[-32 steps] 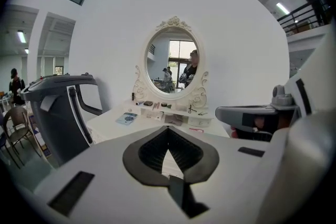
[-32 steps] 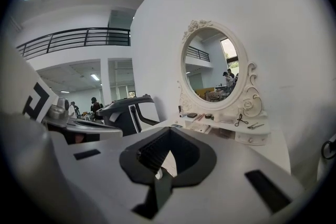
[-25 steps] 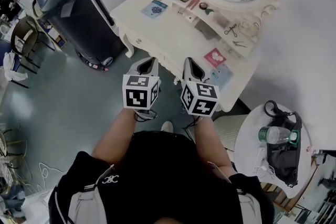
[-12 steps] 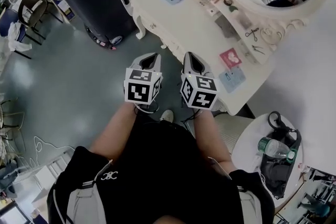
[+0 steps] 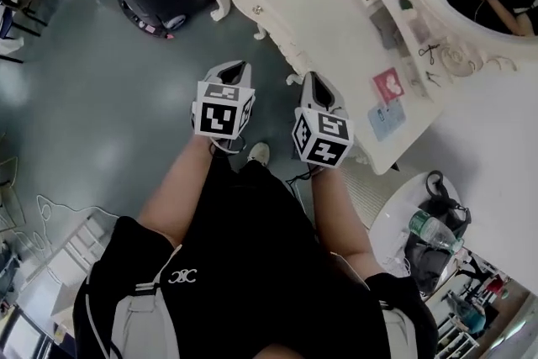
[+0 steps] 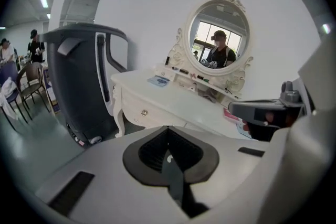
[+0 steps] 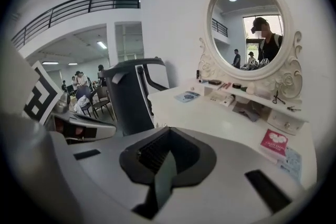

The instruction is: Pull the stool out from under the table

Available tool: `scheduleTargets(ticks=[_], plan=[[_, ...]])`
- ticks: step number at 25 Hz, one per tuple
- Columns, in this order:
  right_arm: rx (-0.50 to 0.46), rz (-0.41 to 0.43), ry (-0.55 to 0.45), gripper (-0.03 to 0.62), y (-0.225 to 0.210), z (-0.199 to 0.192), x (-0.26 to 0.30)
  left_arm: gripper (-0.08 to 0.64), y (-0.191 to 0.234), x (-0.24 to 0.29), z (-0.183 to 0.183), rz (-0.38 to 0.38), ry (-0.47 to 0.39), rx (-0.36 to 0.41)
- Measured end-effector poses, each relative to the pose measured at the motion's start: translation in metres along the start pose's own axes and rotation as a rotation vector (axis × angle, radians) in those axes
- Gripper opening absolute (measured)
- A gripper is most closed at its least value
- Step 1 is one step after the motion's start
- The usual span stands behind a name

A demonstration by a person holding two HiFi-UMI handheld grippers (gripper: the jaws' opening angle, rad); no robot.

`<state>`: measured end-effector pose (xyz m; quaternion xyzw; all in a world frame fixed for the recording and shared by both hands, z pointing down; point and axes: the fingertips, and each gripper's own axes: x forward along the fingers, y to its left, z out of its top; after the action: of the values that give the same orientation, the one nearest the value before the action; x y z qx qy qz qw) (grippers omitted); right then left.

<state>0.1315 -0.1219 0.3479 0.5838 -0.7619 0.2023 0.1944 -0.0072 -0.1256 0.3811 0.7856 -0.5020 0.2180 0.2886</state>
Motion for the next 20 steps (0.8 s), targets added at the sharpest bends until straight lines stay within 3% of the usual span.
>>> scheduleTargets(ticks=[7,20], plan=[[-0.067,-0.031,0.134,0.008,0.011,-0.061,0.064,0.000,0.046,0.054,-0.057,-0.036,0.081,-0.086],[-0.073,-0.009,0.289,0.008,0.003,-0.209,0.171,0.000,0.060,0.180,-0.179,-0.127,0.191,-0.185]])
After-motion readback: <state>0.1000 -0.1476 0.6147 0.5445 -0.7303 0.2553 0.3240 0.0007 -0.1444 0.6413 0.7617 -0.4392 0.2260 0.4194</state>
